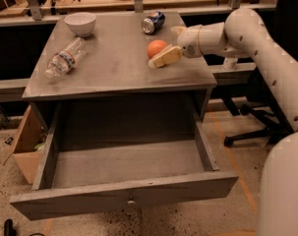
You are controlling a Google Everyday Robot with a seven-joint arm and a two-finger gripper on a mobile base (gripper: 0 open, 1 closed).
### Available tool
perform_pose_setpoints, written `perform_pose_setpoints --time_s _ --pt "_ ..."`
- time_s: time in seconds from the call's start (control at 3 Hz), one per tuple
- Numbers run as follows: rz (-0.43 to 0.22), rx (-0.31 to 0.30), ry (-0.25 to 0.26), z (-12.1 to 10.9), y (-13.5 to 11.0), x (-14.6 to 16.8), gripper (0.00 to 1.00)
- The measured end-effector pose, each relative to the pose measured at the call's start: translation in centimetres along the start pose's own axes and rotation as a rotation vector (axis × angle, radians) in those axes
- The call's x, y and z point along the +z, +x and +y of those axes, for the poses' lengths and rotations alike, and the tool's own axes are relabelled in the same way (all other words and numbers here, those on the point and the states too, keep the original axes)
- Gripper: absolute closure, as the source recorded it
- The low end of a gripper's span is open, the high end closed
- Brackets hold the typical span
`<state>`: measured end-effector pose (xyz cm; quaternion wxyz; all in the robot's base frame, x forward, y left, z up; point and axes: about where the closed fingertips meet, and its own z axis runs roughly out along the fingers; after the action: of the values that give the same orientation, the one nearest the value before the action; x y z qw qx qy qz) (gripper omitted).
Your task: Place orange into top drawer
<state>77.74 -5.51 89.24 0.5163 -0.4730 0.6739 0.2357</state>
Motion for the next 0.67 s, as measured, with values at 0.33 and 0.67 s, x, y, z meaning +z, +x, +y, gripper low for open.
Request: perform_pose_setpoints --time_s 0.33,0.67 --pt "0.010 0.029 0.000 -0.7 1.1 2.4 0.00" --pt "-0.001 0.043 -0.002 -1.0 1.3 3.8 0.18"
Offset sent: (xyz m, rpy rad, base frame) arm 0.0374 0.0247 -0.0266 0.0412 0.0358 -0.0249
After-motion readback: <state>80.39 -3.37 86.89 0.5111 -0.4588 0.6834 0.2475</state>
